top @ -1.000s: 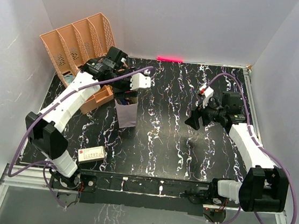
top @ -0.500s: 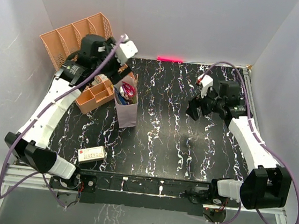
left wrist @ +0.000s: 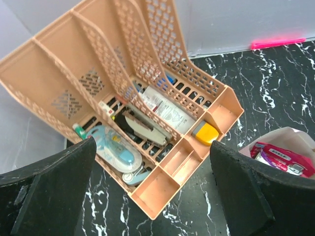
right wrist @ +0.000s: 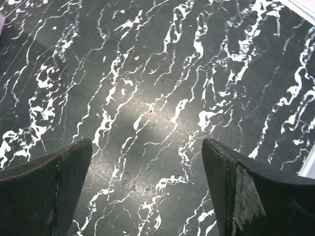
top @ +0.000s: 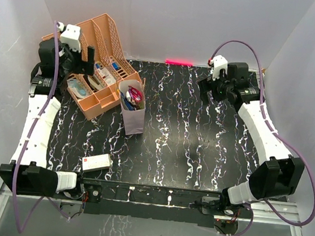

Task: Place the snacks into the paper bag
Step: Place the snack in the paper bag.

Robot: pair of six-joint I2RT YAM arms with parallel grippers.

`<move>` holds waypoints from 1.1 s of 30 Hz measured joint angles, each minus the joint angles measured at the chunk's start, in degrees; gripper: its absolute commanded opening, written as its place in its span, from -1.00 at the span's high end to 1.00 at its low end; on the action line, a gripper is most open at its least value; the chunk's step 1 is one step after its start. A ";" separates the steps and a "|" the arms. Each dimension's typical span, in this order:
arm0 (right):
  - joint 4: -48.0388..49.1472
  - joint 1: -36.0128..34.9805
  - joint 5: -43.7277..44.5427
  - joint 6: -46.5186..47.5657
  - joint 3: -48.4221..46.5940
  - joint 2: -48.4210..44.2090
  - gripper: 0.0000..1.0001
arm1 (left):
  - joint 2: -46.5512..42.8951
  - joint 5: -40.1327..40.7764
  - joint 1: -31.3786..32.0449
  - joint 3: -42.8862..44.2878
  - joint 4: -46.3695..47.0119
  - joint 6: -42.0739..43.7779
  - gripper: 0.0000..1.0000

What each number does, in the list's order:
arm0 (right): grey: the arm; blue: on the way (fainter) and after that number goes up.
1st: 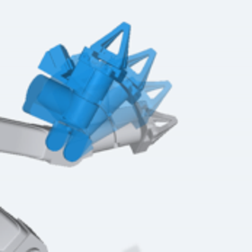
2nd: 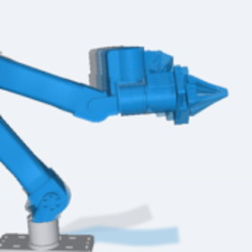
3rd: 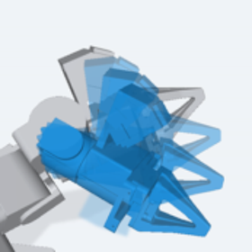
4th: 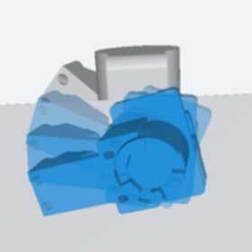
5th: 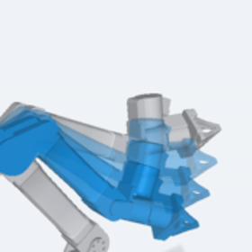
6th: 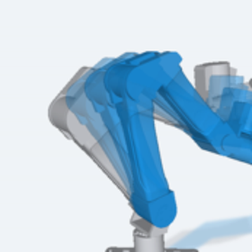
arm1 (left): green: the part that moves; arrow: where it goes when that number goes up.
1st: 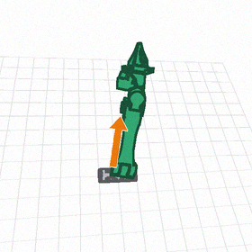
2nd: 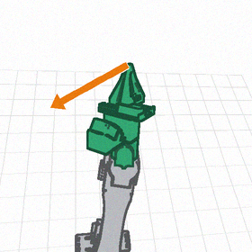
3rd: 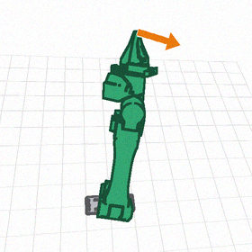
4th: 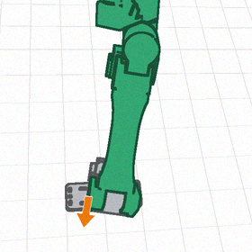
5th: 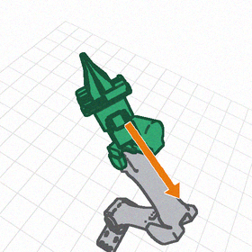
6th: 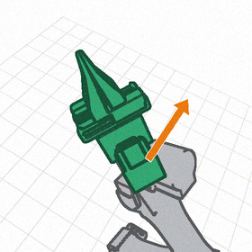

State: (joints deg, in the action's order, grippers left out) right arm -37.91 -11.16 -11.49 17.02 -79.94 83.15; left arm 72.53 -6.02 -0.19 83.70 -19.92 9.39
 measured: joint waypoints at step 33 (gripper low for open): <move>2.19 -0.04 6.58 -9.40 5.84 -17.27 -0.97 | -19.65 -4.11 -6.08 -20.00 6.36 -3.52 -0.97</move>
State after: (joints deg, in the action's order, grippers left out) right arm -35.73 -11.20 -4.91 7.62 -74.11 65.89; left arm 52.88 -10.13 -6.26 63.70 -13.56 5.87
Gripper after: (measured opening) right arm 0.984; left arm 0.983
